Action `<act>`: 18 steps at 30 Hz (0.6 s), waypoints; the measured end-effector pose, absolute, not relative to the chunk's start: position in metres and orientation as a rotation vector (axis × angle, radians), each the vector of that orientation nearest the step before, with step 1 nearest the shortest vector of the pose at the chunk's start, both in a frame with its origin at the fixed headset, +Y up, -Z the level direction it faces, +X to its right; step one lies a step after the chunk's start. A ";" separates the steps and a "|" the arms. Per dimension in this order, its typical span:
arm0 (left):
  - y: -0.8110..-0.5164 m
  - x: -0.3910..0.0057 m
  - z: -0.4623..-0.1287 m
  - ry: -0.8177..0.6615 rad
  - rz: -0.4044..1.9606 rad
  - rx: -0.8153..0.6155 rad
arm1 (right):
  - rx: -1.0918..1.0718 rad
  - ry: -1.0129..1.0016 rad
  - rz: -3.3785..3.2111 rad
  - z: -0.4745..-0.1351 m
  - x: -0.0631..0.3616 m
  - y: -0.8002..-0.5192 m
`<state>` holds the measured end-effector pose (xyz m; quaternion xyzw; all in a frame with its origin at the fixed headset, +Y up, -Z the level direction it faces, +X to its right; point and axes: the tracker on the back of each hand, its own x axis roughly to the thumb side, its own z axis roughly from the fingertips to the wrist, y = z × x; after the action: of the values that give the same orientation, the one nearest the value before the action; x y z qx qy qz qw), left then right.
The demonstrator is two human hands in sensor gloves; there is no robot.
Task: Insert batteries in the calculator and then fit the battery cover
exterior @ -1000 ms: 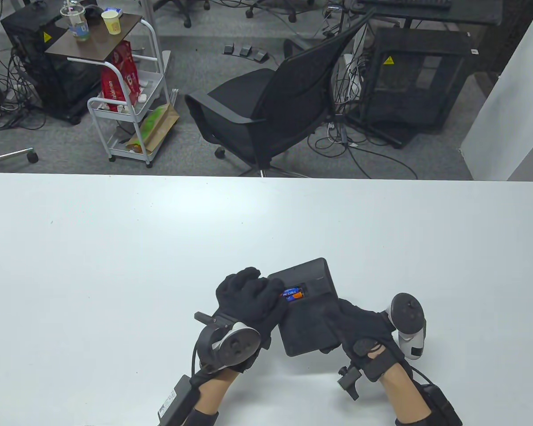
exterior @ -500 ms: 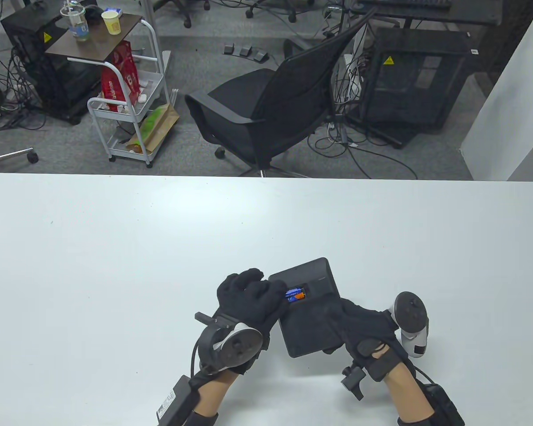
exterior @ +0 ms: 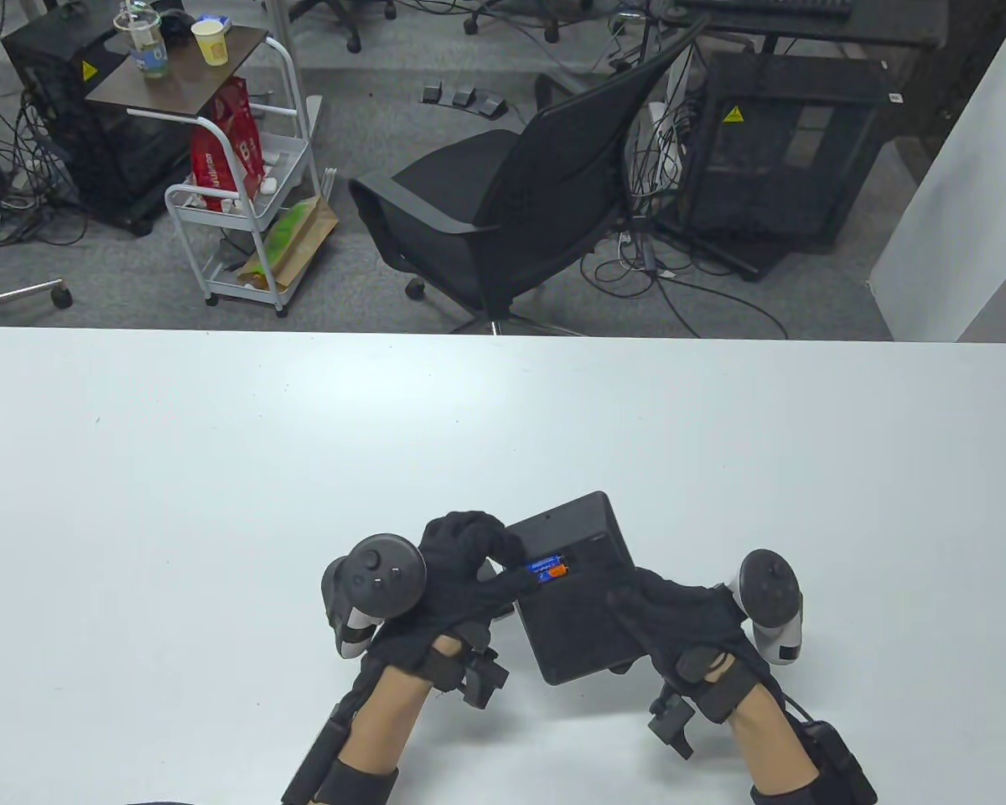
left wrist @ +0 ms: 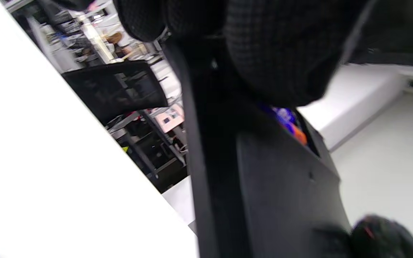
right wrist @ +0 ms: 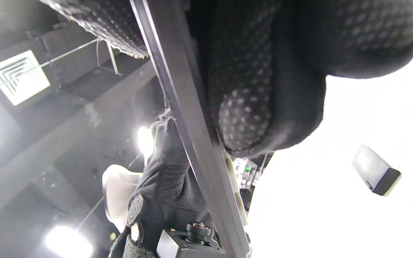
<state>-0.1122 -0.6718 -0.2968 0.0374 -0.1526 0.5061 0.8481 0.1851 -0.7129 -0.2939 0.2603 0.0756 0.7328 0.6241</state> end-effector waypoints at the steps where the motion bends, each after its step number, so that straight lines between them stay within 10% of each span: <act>1: -0.674 -0.113 -0.297 -0.303 1.062 0.063 | 0.599 0.164 1.685 -0.294 0.186 -0.713; 9: -0.702 -0.110 -0.309 -0.306 1.294 -0.352 | 0.640 0.159 1.662 -0.294 0.184 -0.714; 18: -0.694 -0.108 -0.304 -0.242 1.303 -0.211 | 0.603 0.207 1.624 -0.297 0.183 -0.721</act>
<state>-0.1081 -0.6939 -0.3041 -0.0977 -0.1122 0.6037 0.7832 0.1831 -0.7206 -0.2965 0.2649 0.0909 0.7129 0.6430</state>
